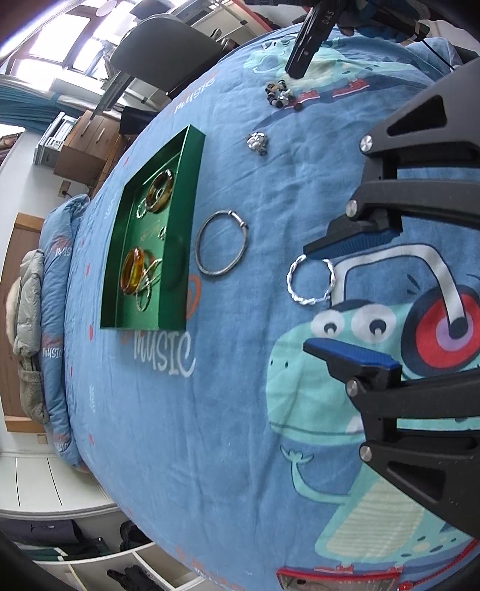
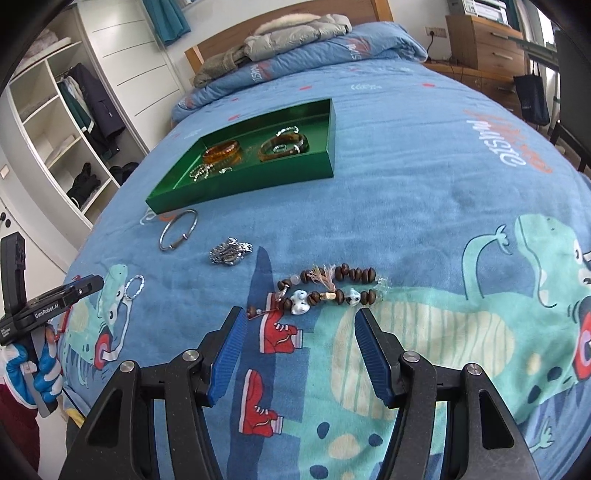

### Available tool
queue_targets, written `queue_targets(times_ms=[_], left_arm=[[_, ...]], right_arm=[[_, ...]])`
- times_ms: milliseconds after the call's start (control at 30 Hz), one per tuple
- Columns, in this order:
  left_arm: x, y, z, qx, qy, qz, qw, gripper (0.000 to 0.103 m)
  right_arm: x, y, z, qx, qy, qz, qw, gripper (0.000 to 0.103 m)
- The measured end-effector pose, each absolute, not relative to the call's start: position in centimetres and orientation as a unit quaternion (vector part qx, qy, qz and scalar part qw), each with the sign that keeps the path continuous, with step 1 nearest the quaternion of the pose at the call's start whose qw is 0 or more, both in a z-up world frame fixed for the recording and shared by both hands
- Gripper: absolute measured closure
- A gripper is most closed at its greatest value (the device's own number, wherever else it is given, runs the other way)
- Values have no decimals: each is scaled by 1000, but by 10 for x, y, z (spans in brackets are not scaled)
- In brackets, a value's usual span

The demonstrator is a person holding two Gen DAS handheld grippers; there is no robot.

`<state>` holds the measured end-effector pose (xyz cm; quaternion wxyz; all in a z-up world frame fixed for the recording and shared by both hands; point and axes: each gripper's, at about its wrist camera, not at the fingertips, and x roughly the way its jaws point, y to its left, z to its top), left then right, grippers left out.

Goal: Organize jewelry
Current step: 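Grasp the twisted silver hoop with the left tool while the right tool grasps the bead bracelet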

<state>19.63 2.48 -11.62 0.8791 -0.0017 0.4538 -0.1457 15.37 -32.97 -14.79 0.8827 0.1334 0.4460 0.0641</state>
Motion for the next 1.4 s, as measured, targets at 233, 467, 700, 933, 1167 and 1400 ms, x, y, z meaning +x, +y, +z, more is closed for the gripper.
queue_targets(times_ms=[233, 467, 700, 933, 1167, 1400], left_arm=[[201, 4, -135, 22, 466, -159, 870, 61], [208, -5, -150, 33, 474, -152, 867, 61], [209, -11, -155, 53, 464, -147, 872, 61], [207, -12, -156, 56, 455, -140, 877, 64], [204, -11, -154, 47, 458, -129, 878, 65], [196, -7, -147, 39, 463, -122, 877, 65]], right_arm=[[169, -332, -167, 155, 457, 57, 874, 42], [187, -327, -168, 142, 451, 55, 880, 39], [201, -321, -171, 122, 444, 52, 886, 36], [203, -324, -175, 109, 436, 34, 893, 60], [196, -336, -175, 115, 437, 36, 891, 85], [177, -336, -169, 115, 431, 46, 894, 89]])
